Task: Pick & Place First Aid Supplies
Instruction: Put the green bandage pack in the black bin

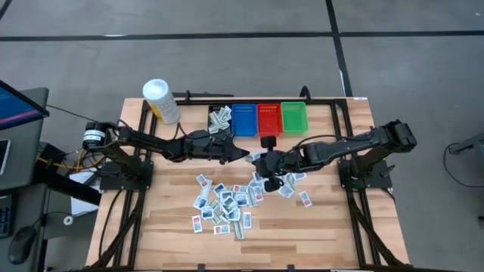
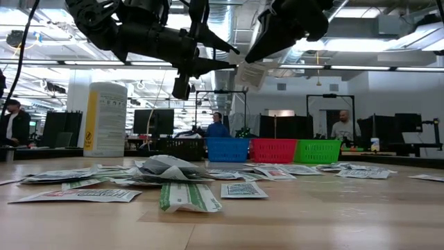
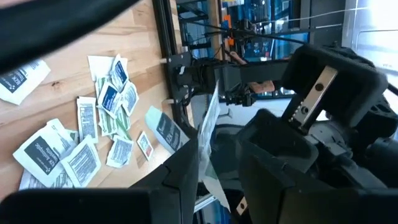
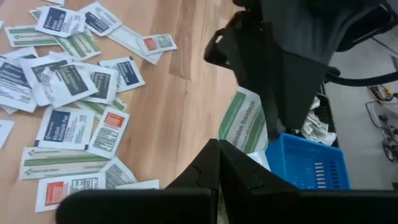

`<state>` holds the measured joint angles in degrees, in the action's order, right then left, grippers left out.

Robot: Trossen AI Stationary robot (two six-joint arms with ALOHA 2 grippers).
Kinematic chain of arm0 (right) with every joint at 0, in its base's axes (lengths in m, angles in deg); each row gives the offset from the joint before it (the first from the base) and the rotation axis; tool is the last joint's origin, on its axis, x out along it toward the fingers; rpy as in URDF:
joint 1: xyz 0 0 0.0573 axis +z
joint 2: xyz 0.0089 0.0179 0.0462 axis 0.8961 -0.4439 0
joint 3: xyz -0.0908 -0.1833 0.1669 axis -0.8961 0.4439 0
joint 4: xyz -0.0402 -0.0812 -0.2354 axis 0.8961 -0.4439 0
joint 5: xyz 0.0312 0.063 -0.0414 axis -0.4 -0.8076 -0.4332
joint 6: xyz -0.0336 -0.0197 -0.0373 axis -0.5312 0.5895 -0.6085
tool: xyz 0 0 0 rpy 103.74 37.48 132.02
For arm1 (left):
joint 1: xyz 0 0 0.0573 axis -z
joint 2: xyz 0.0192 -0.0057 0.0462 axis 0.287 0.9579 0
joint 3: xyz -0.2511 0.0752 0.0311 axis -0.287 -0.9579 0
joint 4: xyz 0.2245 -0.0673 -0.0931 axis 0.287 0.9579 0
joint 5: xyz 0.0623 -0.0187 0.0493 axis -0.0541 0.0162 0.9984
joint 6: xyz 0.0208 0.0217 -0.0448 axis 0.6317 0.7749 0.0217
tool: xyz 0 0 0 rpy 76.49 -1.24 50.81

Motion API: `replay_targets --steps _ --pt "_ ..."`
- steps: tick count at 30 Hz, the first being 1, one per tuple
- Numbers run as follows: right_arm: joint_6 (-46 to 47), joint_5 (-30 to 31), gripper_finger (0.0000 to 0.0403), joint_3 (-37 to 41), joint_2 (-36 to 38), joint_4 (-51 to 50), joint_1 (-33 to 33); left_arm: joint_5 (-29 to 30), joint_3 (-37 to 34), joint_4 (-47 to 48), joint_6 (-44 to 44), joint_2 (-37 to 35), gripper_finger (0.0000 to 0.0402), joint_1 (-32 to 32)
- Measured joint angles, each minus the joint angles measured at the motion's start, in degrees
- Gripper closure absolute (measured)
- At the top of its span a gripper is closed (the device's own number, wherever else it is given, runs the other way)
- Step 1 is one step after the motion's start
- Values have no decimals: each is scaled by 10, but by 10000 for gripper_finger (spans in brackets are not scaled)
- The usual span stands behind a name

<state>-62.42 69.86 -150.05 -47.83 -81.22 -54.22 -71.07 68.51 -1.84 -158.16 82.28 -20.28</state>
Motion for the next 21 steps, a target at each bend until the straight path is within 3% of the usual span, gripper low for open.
replay_targets --steps 21 --pt "-9 -18 403 -14 0 0 -8 6 0 2 0 0 294 17"
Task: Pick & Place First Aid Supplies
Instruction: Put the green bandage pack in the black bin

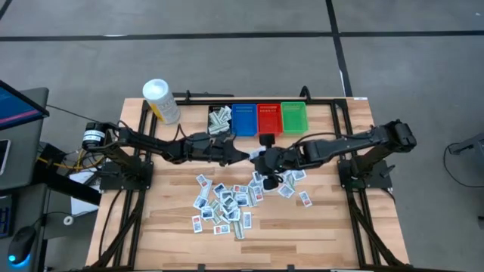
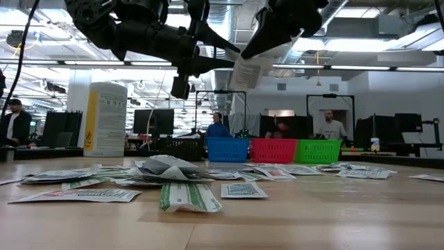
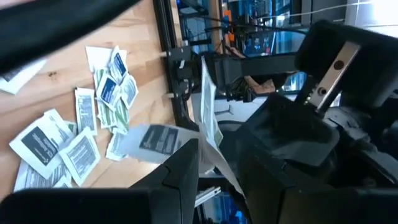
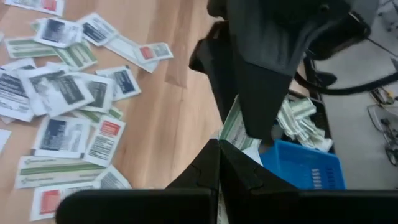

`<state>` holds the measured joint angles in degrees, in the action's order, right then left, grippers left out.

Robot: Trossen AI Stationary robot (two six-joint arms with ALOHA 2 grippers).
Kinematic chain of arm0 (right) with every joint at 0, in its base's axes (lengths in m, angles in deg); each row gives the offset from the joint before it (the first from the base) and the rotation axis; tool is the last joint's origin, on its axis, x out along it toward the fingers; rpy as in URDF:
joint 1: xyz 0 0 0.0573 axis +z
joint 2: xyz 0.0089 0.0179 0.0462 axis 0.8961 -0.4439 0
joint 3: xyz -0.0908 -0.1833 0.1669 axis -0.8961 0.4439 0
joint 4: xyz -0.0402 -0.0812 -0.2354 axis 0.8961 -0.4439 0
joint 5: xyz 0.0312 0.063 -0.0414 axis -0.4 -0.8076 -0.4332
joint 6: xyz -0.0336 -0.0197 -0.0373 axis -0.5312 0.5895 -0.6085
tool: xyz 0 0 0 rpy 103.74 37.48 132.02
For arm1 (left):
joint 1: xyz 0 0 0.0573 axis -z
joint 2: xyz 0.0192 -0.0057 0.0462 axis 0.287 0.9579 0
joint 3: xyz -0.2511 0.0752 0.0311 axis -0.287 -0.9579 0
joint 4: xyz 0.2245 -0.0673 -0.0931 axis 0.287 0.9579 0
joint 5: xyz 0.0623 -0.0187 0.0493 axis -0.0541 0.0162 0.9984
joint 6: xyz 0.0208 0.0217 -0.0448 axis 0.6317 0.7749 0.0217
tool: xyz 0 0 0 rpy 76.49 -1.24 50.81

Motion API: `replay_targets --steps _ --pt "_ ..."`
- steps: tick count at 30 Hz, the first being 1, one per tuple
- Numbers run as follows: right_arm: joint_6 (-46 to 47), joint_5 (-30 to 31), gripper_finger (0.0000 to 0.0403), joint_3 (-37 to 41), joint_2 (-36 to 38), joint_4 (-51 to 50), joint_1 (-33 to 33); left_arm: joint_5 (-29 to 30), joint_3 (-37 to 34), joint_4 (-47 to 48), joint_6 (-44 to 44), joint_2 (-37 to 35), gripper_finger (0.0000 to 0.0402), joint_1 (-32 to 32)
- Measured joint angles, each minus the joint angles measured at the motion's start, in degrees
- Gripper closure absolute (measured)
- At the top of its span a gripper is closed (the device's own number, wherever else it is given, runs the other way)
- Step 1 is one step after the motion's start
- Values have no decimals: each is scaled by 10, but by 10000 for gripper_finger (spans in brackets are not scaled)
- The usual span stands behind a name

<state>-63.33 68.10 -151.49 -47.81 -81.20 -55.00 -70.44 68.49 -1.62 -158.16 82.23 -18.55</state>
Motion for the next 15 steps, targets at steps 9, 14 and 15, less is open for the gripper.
replay_targets --steps 9,14,15 --pt "0 -8 403 0 0 2 7 -1 0 0 0 0 341 0" --pt "-6 -11 403 0 0 2 7 0 0 0 6 0 394 0" --pt "-6 -11 403 0 0 2 7 0 0 0 10 0 395 0"
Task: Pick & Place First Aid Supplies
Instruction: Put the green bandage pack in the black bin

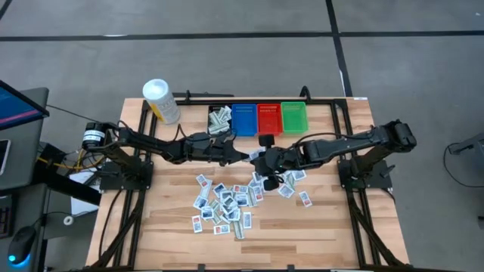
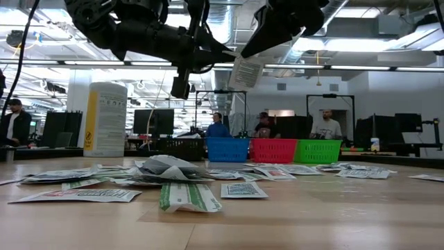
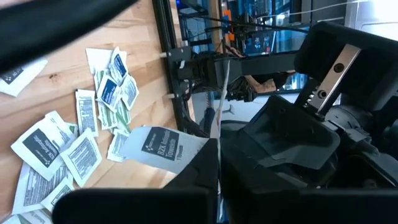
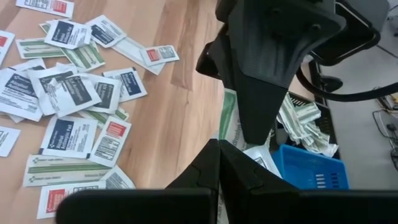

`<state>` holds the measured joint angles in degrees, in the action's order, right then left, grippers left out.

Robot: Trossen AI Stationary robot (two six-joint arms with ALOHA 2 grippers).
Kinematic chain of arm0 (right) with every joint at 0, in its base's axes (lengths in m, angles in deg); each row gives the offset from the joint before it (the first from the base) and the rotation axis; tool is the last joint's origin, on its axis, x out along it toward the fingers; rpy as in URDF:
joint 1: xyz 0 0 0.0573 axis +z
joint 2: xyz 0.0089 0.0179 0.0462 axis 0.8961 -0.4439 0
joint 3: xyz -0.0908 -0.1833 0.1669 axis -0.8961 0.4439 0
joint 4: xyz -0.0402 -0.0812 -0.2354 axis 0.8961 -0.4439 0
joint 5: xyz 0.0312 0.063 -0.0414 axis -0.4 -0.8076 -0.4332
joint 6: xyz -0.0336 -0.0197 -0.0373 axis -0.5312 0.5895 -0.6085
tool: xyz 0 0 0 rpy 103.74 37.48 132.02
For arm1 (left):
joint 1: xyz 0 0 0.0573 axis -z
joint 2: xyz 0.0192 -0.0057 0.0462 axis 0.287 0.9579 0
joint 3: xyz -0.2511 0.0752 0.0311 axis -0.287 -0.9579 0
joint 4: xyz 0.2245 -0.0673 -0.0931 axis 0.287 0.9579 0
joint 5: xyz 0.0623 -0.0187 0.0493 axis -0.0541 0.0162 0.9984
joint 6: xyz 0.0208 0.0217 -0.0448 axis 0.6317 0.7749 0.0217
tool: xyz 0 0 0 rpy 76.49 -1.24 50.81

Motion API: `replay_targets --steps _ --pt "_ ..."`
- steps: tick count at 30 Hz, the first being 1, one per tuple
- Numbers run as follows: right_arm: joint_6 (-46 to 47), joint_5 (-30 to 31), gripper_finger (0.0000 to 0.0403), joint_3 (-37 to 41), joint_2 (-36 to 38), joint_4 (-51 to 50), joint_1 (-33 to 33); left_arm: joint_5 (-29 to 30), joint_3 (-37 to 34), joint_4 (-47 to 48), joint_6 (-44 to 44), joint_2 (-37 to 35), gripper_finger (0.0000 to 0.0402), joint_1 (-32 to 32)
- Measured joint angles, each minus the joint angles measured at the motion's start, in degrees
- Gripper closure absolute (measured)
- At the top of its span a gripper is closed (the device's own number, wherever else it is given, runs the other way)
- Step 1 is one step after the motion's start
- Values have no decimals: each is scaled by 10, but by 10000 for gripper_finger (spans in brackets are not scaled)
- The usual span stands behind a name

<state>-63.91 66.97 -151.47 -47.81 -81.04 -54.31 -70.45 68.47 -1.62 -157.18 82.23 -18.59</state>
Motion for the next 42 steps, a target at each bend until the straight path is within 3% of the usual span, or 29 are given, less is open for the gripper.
replay_targets --steps 8,16,22,28,34,38,42 --pt "0 -1 391 0 0 -10 2 -7 0 0 26 0 398 -7" --pt "33 0 282 0 0 -76 3 -18 0 -1 61 0 398 -32" --pt "102 0 218 2 0 -127 -1 -29 0 13 155 -16 398 -89" --pt "123 -41 198 27 0 -106 -12 -24 0 174 262 -100 399 -173" --pt "144 -65 193 65 0 -66 -29 44 0 371 346 -183 399 -239" --pt "155 -66 196 85 0 -40 -38 76 0 430 382 -197 398 -279" --pt "161 -75 198 91 0 -27 -47 46 -1 429 390 -174 397 -313"
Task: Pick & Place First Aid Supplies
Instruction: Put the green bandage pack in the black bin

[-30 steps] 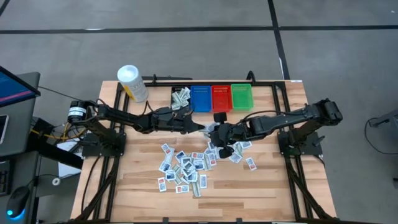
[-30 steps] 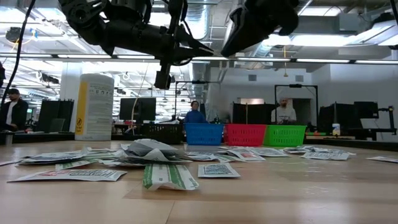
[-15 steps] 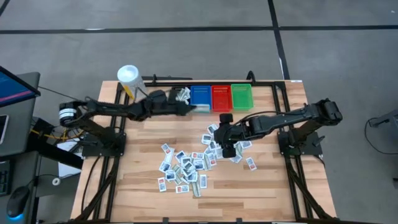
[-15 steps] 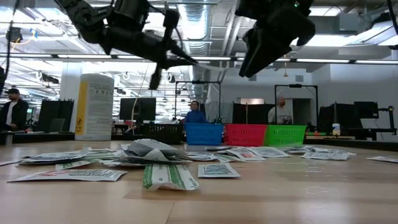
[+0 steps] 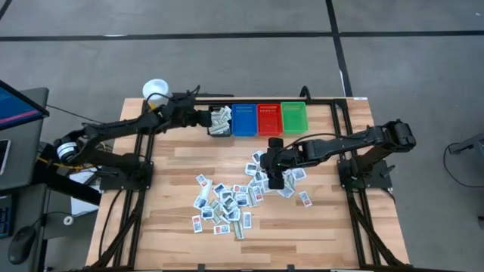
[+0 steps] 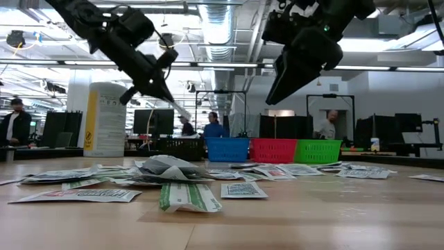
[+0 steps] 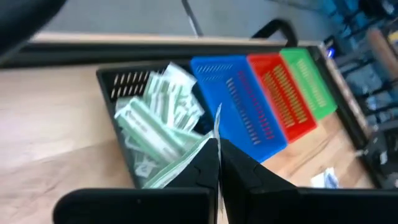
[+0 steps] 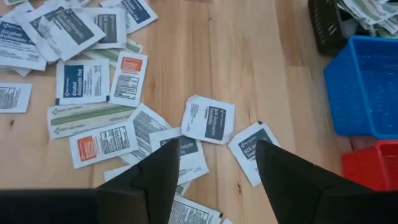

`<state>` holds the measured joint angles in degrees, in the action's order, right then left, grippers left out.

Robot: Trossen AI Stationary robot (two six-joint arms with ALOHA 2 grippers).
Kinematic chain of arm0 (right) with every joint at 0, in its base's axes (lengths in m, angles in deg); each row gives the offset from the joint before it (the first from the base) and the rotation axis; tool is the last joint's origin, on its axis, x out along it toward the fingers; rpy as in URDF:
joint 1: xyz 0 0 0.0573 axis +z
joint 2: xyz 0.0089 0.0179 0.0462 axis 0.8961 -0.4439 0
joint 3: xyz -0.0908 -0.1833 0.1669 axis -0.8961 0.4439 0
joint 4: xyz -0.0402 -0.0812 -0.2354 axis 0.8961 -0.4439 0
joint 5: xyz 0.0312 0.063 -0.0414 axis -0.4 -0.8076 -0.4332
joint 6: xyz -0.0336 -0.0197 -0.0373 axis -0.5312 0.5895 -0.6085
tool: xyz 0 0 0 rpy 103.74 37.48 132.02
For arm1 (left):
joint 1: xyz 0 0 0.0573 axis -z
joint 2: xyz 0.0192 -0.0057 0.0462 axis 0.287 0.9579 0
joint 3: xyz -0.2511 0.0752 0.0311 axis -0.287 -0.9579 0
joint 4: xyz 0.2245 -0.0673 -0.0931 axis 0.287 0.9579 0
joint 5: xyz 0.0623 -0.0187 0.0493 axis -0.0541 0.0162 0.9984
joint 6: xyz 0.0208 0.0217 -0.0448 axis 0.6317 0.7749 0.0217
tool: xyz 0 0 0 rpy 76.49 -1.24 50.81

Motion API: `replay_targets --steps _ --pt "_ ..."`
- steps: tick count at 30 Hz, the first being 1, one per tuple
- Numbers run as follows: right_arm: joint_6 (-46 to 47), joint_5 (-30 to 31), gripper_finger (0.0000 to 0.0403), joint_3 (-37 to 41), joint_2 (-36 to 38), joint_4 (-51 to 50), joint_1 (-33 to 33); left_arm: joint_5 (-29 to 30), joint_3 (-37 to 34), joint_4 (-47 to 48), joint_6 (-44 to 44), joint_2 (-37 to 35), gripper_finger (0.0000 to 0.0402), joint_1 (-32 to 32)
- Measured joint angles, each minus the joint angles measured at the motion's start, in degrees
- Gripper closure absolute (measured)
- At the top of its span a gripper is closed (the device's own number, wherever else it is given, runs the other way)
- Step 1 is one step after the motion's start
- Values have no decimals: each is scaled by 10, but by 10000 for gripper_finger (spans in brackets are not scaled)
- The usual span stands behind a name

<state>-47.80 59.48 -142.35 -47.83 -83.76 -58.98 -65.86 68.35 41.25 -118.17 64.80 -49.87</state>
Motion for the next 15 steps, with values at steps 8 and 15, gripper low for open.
replay_targets --steps 8,15 --pt "0 0 198 0 0 3 -8 -103 -2 -12 12 94 395 -40" --pt "0 0 203 0 0 2 -8 -106 -1 -65 14 111 391 -41"
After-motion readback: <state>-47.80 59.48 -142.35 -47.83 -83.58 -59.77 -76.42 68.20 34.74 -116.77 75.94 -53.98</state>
